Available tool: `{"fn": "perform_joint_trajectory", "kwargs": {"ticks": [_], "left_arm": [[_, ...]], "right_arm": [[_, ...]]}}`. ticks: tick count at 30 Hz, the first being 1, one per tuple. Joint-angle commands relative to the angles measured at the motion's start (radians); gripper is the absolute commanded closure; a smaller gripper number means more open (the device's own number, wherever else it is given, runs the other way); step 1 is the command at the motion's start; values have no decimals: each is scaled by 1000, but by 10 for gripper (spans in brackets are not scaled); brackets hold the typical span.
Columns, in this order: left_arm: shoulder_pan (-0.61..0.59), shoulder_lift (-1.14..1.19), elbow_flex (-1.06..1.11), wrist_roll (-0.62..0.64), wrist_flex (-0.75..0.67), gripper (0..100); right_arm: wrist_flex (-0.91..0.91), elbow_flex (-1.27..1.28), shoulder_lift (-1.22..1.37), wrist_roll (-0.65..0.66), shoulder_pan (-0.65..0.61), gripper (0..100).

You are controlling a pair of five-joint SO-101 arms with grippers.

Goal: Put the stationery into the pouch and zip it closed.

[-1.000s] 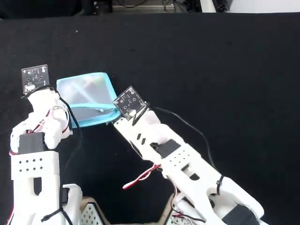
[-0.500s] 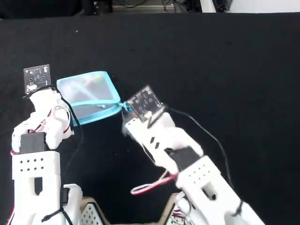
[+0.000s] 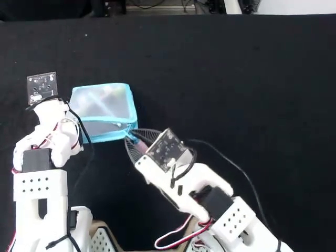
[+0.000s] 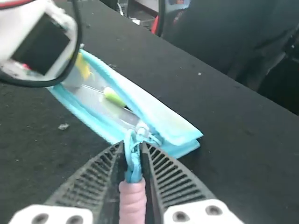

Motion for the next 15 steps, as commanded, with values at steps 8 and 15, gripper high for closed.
{"fn": "perform_joint_trajectory", "kwargs": {"ticks": [8,15], "left_arm": [[2,5,-10,6,2,964],[2,5,-10,6,2,964]], "right_arm": [[-46,-12,-36,-5,-60,986],[-46,-12,-36,-5,-104,937]]}}
